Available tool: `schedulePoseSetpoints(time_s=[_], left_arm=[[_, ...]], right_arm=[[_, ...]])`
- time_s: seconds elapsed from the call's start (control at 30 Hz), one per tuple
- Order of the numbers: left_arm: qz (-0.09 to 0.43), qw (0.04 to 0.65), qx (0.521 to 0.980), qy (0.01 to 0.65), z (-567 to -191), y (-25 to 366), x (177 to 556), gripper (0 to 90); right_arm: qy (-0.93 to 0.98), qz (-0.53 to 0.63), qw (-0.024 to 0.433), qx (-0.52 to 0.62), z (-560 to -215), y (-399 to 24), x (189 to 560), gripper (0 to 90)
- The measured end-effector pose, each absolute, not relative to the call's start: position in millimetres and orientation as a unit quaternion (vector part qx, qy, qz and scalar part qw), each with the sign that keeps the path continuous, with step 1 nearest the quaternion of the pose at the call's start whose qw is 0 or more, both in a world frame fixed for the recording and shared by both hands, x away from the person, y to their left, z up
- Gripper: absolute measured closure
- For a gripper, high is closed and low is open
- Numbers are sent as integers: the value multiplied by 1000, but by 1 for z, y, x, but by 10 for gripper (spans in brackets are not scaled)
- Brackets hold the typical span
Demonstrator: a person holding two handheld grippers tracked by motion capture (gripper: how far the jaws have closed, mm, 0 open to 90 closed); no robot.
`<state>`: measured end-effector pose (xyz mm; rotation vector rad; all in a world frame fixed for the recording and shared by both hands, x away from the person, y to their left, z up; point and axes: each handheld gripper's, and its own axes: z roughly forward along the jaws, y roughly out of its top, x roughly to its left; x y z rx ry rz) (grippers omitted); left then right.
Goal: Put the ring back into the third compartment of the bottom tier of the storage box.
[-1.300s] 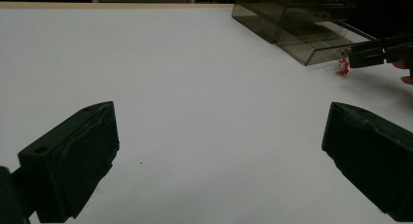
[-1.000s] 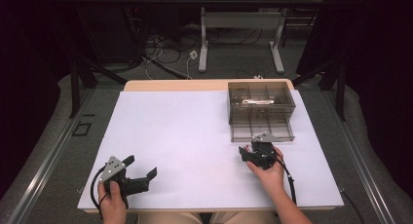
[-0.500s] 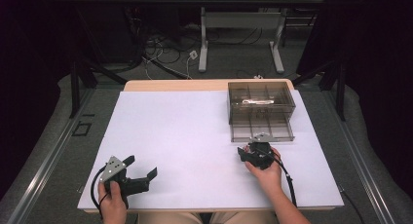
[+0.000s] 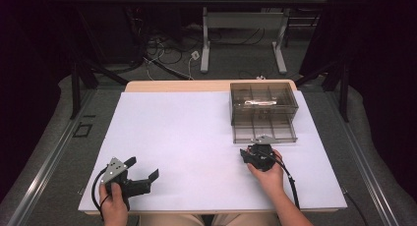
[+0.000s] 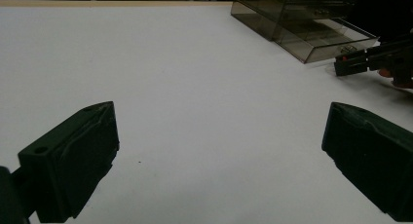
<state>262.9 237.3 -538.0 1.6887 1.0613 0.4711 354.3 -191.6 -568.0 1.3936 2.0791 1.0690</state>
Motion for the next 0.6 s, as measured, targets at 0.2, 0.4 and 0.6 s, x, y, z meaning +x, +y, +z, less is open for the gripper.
schedulePoseSetpoints(time_s=[0.2, 0.4, 0.6], left_arm=[[197, 519, 704, 443, -538, 238, 263, 2], [197, 519, 704, 443, -538, 237, 263, 2], [196, 520, 703, 444, -538, 237, 263, 3]], right_arm=[[748, 382, 209, 501, -568, -191, 354, 643], [749, 381, 208, 501, -567, -192, 354, 695], [750, 381, 208, 499, -567, -192, 354, 701]])
